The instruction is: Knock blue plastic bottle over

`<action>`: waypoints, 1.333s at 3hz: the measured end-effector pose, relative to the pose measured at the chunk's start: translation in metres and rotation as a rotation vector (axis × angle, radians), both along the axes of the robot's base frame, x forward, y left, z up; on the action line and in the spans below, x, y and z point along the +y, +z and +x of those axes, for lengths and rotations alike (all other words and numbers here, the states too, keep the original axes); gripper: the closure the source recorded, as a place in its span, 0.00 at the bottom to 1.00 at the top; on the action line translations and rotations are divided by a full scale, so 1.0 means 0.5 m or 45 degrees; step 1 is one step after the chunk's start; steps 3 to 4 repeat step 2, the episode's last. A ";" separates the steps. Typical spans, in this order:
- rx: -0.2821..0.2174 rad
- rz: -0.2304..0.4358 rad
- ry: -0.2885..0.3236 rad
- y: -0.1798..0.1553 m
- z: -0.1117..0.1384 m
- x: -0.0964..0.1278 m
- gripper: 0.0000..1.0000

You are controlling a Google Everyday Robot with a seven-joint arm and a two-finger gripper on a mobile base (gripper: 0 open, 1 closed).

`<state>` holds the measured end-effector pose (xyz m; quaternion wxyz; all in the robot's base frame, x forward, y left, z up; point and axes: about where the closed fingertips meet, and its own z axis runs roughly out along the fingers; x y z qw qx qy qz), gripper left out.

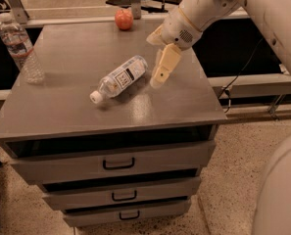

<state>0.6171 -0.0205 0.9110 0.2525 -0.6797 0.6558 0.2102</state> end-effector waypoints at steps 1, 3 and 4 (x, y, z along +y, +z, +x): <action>0.033 0.084 -0.061 0.004 0.020 -0.081 0.00; 0.030 0.202 -0.155 0.049 0.040 -0.190 0.00; 0.030 0.202 -0.155 0.049 0.040 -0.190 0.00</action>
Offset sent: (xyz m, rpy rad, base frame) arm 0.0354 -0.1889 0.0701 0.2695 0.0165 -0.2281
